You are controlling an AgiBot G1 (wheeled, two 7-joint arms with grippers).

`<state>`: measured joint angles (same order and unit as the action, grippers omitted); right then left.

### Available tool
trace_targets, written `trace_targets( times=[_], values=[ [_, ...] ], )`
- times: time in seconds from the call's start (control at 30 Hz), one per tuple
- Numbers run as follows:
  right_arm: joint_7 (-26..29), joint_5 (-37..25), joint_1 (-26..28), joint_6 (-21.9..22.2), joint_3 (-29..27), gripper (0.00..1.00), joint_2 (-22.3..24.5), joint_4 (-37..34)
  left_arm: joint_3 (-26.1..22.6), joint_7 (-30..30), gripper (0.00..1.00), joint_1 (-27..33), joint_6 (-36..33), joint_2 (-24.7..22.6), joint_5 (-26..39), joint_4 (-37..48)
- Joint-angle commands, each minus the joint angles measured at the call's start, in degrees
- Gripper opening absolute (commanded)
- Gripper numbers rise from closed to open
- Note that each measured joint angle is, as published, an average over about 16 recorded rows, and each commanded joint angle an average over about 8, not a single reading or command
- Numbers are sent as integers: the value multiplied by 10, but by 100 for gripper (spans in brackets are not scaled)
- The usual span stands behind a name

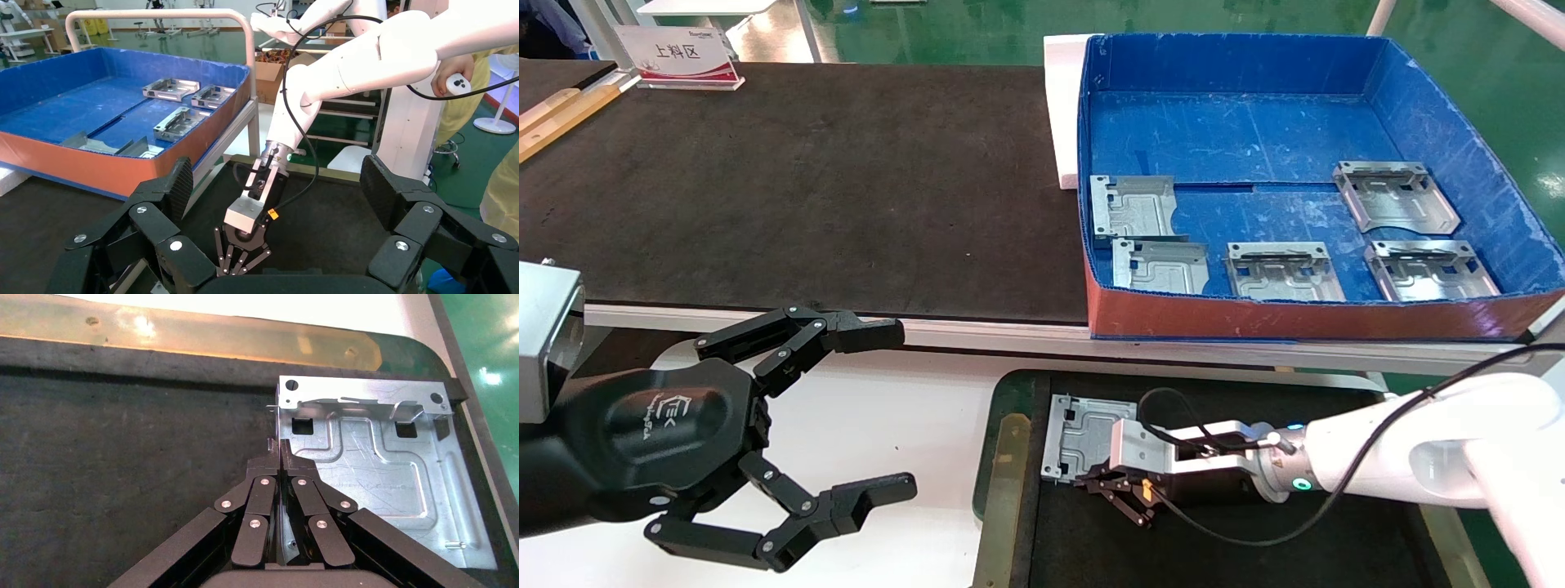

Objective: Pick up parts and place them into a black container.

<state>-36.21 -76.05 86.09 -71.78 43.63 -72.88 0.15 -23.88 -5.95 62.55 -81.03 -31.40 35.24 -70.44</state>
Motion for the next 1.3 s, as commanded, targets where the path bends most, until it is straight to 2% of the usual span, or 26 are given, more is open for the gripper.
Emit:
trace_targets(
  times=[0.03, 0.23, 0.37, 0.7, 0.87, 1.13, 1.3],
  values=[
    [1, -1, 0, 2, 0, 100, 0, -1, 0, 0, 100, 0, 0, 0, 0, 0],
    [-5, -1, 5, -5, 0, 100, 6, 3, 0, 0, 100, 0, 0, 0, 0, 0],
    [-7, 3, 14, -29, -2, 100, 15, 6, 0, 0, 100, 0, 0, 0, 0, 0],
    [-7, 34, 41, -192, -17, 100, 64, 44, 0, 0, 100, 0, 0, 0, 0, 0],
    [26, 88, 37, -206, -21, 100, 108, 130, 0, 0, 100, 0, 0, 0, 0, 0],
    [164, 264, -3, -202, 12, 100, 221, 364, 0, 0, 100, 0, 0, 0, 0, 0],
    [223, 345, -13, -203, 28, 100, 268, 439, 0, 0, 100, 0, 0, 0, 0, 0]
  ],
)
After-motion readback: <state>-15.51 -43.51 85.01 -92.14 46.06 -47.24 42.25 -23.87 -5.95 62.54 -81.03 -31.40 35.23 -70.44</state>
